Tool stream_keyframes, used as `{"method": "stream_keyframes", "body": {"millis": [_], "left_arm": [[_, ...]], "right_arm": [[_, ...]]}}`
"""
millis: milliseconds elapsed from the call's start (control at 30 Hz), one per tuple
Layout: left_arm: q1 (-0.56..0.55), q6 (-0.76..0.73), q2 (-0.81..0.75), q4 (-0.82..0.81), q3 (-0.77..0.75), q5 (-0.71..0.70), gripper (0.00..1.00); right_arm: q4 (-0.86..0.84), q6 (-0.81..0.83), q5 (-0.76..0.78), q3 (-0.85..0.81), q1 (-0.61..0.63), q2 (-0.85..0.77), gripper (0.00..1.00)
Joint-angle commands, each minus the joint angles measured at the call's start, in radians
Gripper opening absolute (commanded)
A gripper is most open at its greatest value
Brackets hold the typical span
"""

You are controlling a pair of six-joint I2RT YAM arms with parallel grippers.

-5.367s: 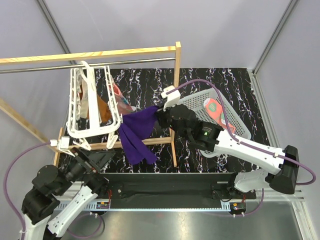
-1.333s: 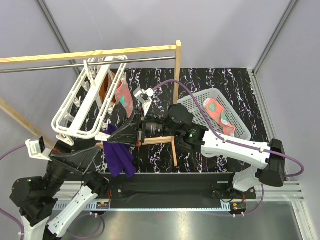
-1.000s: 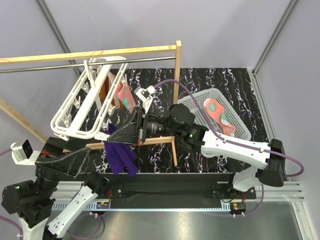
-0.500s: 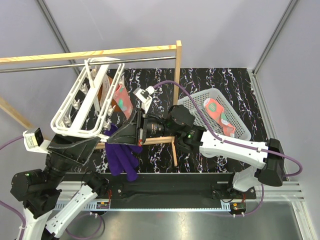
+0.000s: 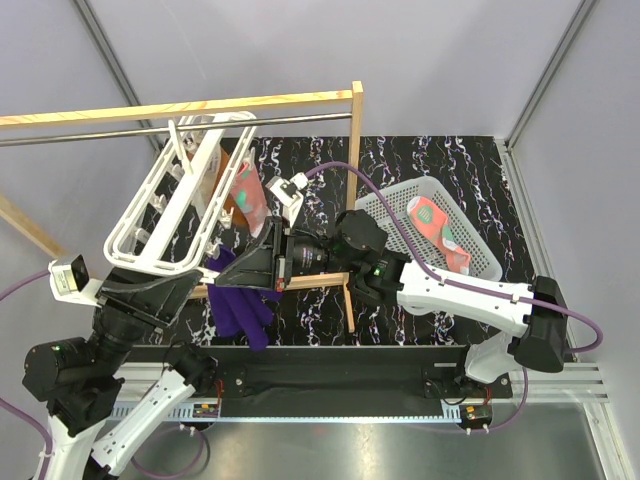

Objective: Clip the socks to the hanger
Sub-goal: Open the clamp at the hanger.

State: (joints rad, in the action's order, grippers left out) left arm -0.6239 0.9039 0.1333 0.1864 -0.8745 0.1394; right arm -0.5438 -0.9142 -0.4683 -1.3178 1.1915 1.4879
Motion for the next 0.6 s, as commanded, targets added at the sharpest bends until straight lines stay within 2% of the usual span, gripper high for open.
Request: {"method": "stream_keyframes", "body": {"millis": [0, 167, 267, 300, 400, 467, 567], "left_arm": [[0.003, 0.013, 0.025, -0.042, -0.007, 0.031, 0.43], [0.003, 0.026, 0.049, -0.028, -0.021, 0.042, 0.29], [0.004, 0.036, 0.061, -0.004, -0.024, 0.04, 0.11], [0.003, 0.038, 0.066, 0.005, -0.033, 0.037, 0.0], [0.004, 0.03, 0.078, 0.056, -0.057, 0.019, 0.0], [0.004, 0.03, 0.071, 0.064, -0.057, 0.005, 0.0], [0.004, 0.033, 0.058, 0.061, -0.049, 0.003, 0.0]], "right_arm": [[-0.056, -0.005, -0.007, 0.0, -0.013, 0.006, 0.0], [-0.048, -0.002, -0.007, -0.004, -0.015, 0.009, 0.0], [-0.033, 0.009, 0.0, -0.004, -0.015, 0.011, 0.0], [-0.024, 0.018, 0.005, -0.012, -0.015, 0.011, 0.0], [0.045, 0.058, 0.019, -0.024, -0.013, 0.006, 0.19], [0.093, 0.077, 0.042, -0.023, -0.013, -0.012, 0.38], [0.151, 0.12, 0.08, -0.023, -0.015, -0.035, 0.38]]}}
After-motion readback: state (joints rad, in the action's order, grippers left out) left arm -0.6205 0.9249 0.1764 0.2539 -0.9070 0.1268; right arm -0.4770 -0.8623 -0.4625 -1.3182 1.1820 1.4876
